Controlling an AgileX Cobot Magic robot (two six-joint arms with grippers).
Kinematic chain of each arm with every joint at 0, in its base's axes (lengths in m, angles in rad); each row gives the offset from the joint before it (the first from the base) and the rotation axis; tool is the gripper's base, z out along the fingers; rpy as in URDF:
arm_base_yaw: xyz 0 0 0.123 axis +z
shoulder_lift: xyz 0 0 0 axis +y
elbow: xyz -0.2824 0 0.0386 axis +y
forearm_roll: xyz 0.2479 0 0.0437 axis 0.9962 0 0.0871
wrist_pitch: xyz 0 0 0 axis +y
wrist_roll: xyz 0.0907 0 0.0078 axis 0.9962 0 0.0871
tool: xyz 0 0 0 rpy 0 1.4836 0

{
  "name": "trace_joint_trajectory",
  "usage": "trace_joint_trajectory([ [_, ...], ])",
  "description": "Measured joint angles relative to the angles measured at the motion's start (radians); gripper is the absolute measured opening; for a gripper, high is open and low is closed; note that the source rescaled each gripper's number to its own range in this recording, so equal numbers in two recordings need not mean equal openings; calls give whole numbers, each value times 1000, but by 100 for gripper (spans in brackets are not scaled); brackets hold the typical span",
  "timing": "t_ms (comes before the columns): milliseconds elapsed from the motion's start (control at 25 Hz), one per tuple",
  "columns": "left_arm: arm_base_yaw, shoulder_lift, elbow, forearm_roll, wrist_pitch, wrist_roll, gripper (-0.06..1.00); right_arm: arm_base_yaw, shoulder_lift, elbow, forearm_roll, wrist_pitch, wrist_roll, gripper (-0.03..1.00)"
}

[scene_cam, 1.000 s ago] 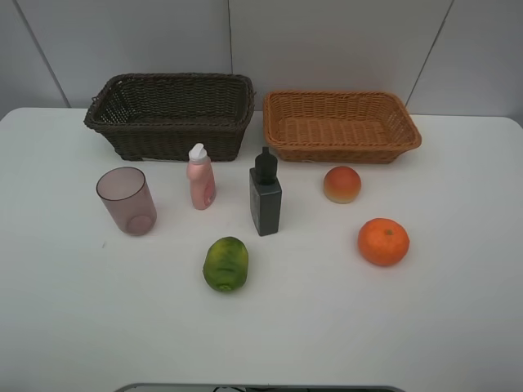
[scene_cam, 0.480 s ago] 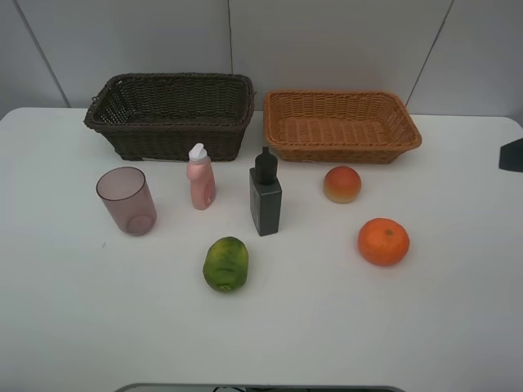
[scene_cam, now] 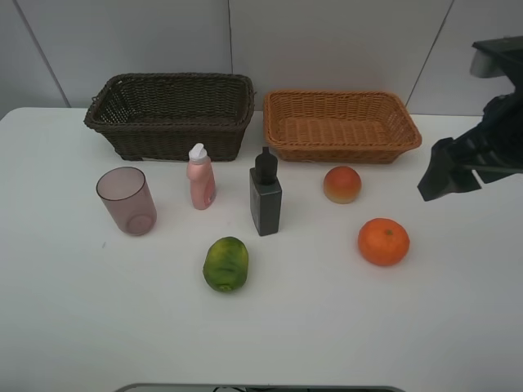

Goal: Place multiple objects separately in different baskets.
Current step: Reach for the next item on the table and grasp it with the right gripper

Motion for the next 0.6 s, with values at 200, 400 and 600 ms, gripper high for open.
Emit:
trace_joint_trajectory([
  [200,0,0,0,0,0,0,92,1,146,-17,-2,-22,80,100],
  [400,0,0,0,0,0,0,92,3,226,-17,12,-83,157,100],
  [600,0,0,0,0,0,0,92,36,274,-17,5,-166,296,100],
])
